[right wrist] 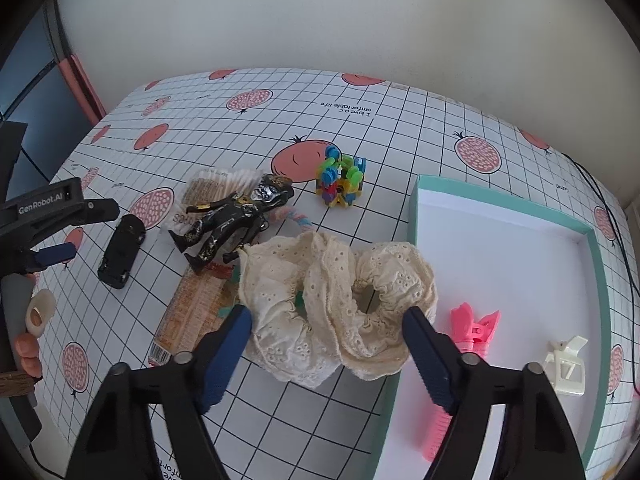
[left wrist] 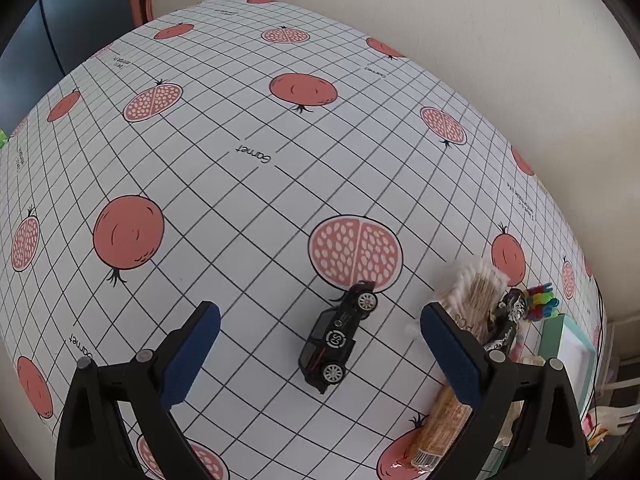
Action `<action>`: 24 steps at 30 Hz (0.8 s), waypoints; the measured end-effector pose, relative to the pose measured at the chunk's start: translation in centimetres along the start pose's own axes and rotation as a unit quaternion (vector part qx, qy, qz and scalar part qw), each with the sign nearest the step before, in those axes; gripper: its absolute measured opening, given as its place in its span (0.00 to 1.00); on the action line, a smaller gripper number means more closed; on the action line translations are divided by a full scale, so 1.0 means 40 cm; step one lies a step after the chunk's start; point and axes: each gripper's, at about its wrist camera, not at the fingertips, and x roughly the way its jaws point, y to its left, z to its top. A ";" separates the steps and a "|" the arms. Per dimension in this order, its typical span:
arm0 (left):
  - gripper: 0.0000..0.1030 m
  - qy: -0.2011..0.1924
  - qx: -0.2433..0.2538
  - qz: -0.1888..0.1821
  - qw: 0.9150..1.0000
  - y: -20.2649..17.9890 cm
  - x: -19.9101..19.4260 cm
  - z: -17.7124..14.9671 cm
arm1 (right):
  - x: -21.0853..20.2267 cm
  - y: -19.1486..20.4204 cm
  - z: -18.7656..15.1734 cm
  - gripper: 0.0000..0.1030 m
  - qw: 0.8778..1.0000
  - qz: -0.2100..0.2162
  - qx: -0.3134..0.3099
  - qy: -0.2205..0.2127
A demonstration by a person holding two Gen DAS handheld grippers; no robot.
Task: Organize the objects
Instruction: 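Grasp the black toy car with the left tool while the right tool grasps the lace scrunchie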
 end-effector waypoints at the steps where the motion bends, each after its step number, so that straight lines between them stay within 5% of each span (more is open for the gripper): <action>1: 0.96 -0.001 0.002 -0.002 1.000 -0.003 0.000 -0.002 | 0.001 0.001 0.000 0.69 1.000 0.000 -0.001 0.001; 12: 0.62 0.026 0.020 0.001 0.999 -0.025 0.029 -0.021 | 0.019 0.004 -0.007 0.24 1.000 0.016 -0.002 0.021; 20: 0.34 0.032 0.026 0.004 0.999 -0.027 0.041 -0.025 | 0.014 -0.004 -0.007 0.11 0.999 0.030 0.004 0.022; 24: 0.28 0.029 0.029 0.007 0.999 -0.025 0.042 -0.026 | 0.006 -0.011 -0.004 0.08 0.999 0.035 0.009 0.018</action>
